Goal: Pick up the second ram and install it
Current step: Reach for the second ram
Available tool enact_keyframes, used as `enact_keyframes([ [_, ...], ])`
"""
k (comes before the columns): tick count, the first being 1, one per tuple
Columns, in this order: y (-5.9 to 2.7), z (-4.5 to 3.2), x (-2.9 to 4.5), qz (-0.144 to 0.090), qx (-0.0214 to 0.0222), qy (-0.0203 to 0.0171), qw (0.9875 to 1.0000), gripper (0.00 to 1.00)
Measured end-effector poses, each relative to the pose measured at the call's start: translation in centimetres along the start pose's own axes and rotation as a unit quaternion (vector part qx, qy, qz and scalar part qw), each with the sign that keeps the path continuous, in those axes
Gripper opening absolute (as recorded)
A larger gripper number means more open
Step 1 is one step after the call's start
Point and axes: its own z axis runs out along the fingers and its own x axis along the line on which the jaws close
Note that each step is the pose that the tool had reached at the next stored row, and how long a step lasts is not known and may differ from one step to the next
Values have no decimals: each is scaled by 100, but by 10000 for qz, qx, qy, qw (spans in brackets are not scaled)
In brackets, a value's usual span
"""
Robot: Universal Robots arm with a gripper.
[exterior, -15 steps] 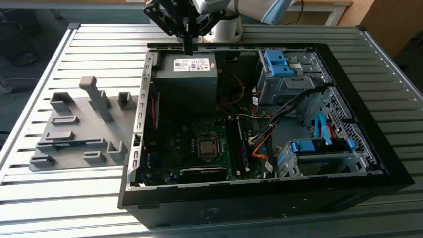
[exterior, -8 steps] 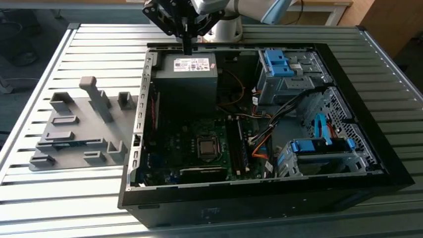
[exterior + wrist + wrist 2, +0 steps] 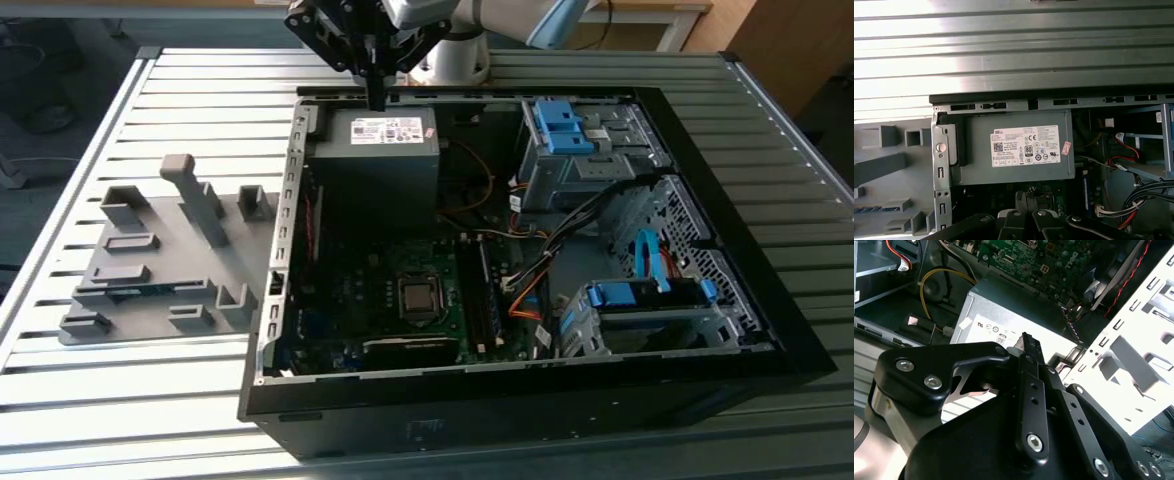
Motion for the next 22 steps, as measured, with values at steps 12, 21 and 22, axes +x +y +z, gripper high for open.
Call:
enact_keyframes([
  [12,-2,-1,22,0,0,0,10000,11],
  [21,-7,-1,86,0,0,0,10000,11],
  [22,-7,-1,87,0,1,0,10000,11],
])
